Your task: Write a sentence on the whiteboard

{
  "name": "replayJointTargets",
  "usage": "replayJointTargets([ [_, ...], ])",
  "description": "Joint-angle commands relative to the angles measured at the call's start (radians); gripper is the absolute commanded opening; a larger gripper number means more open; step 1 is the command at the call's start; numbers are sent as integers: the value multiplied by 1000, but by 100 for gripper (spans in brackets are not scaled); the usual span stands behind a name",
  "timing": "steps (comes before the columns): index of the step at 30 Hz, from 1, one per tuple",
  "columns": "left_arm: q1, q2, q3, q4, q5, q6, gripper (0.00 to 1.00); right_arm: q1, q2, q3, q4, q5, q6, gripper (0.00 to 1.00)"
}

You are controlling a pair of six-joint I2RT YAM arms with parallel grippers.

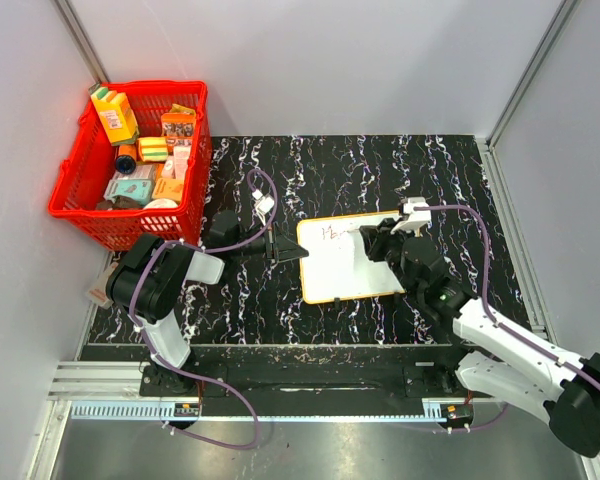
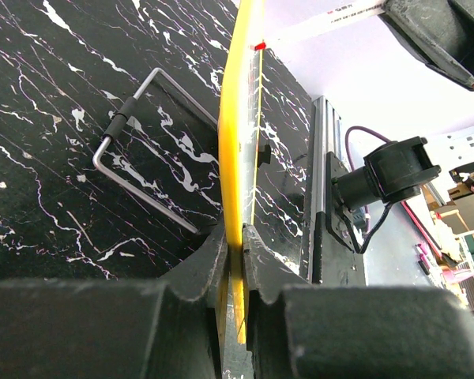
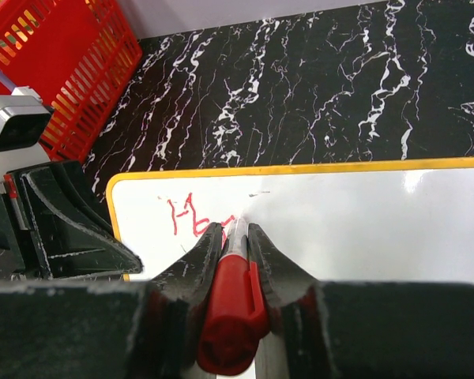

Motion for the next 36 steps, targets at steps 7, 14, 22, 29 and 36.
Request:
replayJointTargets([
  [7,-5,0,-2,94,25,36,0,-9,-36,-21,-40,-44,16,0],
  [14,-5,-2,-2,94,25,36,0,-11,-46,-48,-57,-70,33,0],
  [22,-5,0,0,94,25,36,0,-11,-82,-65,-68,-83,39,0],
  [29,-5,0,-2,94,25,36,0,-9,-109,-27,-56,-75,43,0],
  [36,-5,0,-3,94,25,36,0,-10,-80,28,-28,-25,11,0],
])
